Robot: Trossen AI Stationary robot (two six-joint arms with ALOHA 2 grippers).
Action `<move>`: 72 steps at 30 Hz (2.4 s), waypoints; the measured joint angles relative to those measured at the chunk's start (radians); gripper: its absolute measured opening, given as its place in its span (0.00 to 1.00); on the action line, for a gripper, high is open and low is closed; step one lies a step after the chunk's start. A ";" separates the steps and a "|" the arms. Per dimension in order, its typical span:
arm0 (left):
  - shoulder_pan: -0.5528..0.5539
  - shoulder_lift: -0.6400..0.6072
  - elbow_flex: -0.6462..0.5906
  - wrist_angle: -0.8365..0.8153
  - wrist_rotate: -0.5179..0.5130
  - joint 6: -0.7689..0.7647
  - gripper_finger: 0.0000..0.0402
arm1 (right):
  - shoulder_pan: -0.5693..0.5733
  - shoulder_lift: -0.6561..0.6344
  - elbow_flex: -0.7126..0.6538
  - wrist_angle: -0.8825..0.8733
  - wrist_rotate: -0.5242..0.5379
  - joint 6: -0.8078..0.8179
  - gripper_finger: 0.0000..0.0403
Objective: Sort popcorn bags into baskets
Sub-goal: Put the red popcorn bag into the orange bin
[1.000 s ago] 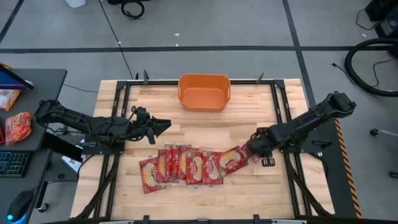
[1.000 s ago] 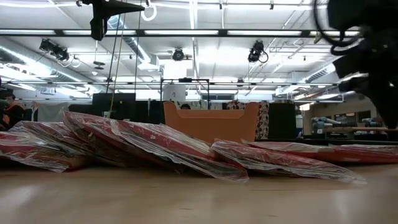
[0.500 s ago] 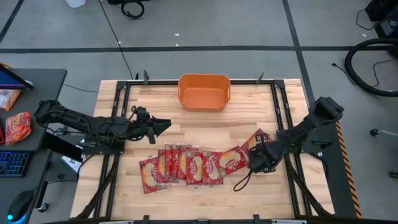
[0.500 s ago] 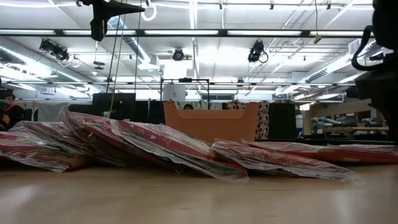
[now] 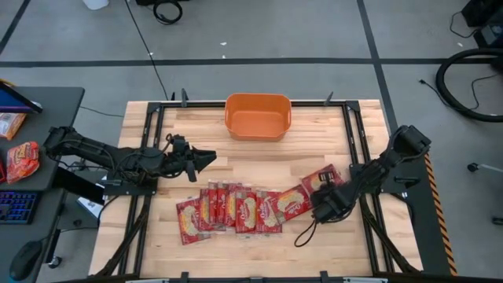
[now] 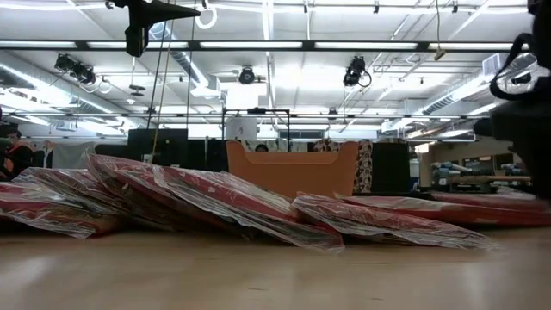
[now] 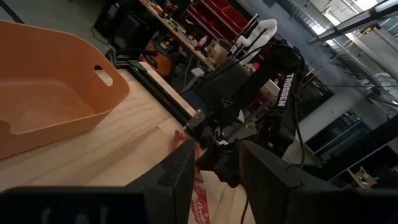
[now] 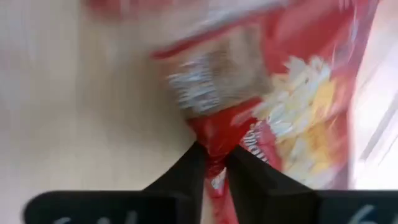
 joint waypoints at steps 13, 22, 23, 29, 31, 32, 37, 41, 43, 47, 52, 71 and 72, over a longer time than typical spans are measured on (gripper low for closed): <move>0.000 0.000 0.000 0.025 0.000 -0.002 0.33 | -0.055 -0.106 0.086 0.020 0.048 -0.090 0.03; 0.000 0.000 0.000 0.042 -0.019 -0.001 0.33 | -0.239 -0.140 0.327 0.059 0.107 -0.328 0.03; 0.000 0.000 0.000 0.041 -0.023 -0.001 0.33 | -0.266 -0.140 0.352 0.080 0.107 -0.354 0.03; 0.000 0.000 0.000 0.032 -0.024 0.024 0.33 | -0.444 -0.139 0.472 0.272 0.108 -0.460 0.03; 0.000 0.000 0.000 0.015 -0.024 0.025 0.33 | -0.505 -0.139 0.490 0.350 0.109 -0.487 0.03; 0.000 0.000 0.000 0.002 -0.024 0.025 0.33 | -0.536 -0.139 0.493 0.390 0.109 -0.498 0.03; 0.000 0.000 0.000 -0.042 -0.025 0.022 0.33 | -0.680 -0.107 0.500 0.510 0.111 -0.536 0.03; 0.000 0.000 0.000 -0.058 -0.042 0.025 0.33 | -0.763 -0.009 0.541 0.495 0.078 -0.551 0.03; 0.000 0.000 0.000 -0.073 -0.052 0.026 0.33 | -0.792 0.049 0.579 0.473 0.076 -0.558 0.03; 0.000 0.000 0.000 -0.112 -0.055 0.025 0.33 | -0.849 0.159 0.660 0.464 0.098 -0.557 0.04; 0.000 0.000 0.000 -0.126 -0.050 0.025 0.33 | -0.918 0.275 0.739 0.403 0.074 -0.585 0.09; -0.003 0.000 0.000 -0.231 0.051 0.005 0.33 | -0.831 0.086 0.731 0.174 -0.371 -0.657 0.31; -0.003 0.000 0.000 -0.233 0.054 0.005 0.33 | -0.808 0.065 0.710 0.175 -0.400 -0.663 0.31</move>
